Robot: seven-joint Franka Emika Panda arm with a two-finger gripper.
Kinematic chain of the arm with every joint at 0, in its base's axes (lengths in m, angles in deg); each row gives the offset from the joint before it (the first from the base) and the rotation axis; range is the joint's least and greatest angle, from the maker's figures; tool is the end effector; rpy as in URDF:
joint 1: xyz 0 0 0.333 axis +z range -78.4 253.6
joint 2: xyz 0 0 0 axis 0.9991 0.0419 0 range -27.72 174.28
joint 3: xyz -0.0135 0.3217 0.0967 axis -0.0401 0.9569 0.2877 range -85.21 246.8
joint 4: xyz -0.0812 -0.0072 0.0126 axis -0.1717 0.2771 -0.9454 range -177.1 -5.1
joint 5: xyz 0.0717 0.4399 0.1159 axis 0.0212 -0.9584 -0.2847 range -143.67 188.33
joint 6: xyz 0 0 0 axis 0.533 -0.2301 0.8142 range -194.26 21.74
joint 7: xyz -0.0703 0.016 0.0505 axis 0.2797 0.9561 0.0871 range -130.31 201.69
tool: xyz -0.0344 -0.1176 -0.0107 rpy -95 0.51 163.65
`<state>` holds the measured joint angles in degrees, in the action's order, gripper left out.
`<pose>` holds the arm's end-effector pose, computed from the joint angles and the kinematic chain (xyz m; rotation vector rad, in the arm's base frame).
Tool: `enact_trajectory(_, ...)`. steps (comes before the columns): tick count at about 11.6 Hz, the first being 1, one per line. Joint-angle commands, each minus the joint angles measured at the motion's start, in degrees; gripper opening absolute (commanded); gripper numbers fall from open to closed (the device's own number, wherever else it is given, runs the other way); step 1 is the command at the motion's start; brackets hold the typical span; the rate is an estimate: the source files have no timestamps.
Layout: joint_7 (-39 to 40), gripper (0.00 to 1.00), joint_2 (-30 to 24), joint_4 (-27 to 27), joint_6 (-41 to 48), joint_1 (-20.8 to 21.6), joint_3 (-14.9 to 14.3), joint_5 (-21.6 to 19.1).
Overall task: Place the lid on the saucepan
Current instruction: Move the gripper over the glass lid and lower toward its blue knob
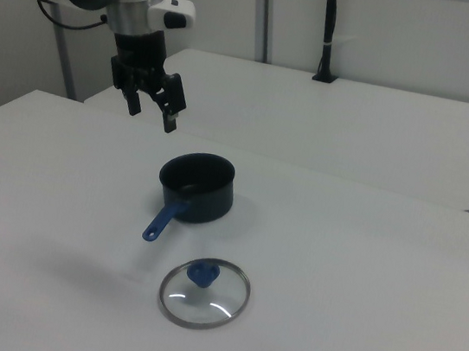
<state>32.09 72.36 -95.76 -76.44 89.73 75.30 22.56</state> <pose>0.6287 -0.0379 0.6058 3.1319 -0.1902 0.0941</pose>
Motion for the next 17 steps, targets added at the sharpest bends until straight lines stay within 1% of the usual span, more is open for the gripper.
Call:
enact_trajectory(1,19.17,1.0,-1.89,-0.35,5.65,-3.79,-0.56,0.73)
enact_trajectory(2,25.17,1.0,-1.9,-1.75,5.94,-5.8,-1.69,2.21)
enact_trajectory(3,29.14,1.0,-1.46,-3.24,4.29,-6.69,-2.84,4.75)
enact_trajectory(4,32.49,1.0,-1.37,-5.95,1.06,-7.31,-4.24,7.3)
enact_trajectory(6,35.85,1.0,-0.85,-14.11,-7.98,-7.58,-6.53,10.04)
enact_trajectory(7,35.43,1.0,0.2,-17.55,-12.9,-8.28,-6.71,10.14)
enact_trajectory(8,35.25,1.0,1.0,-19.32,-16.78,-9.33,-6.72,10.05)
enact_trajectory(9,34.99,0.99,3.35,-20.12,-19.08,-9.51,-6.72,9.62)
enact_trajectory(10,32.81,0.97,5.38,-20.04,-20.06,-9.6,-6.63,8.48)
enact_trajectory(11,29.91,0.97,6.7,-19.96,-21.81,-9.34,-6.54,6.21)
enact_trajectory(12,27.88,0.98,7.5,-20.22,-23.31,-8.82,-6.45,2.79)
enact_trajectory(14,25.32,1.0,8.99,-20.22,-24.81,-8.55,-5.75,-0.74)
enact_trajectory(16,25.14,1.0,10.58,-20.48,-25.34,-8.55,-4.0,-1.02)
enact_trajectory(17,25.14,1.0,10.93,-20.92,-26.3,-8.55,-3.73,-1.11)
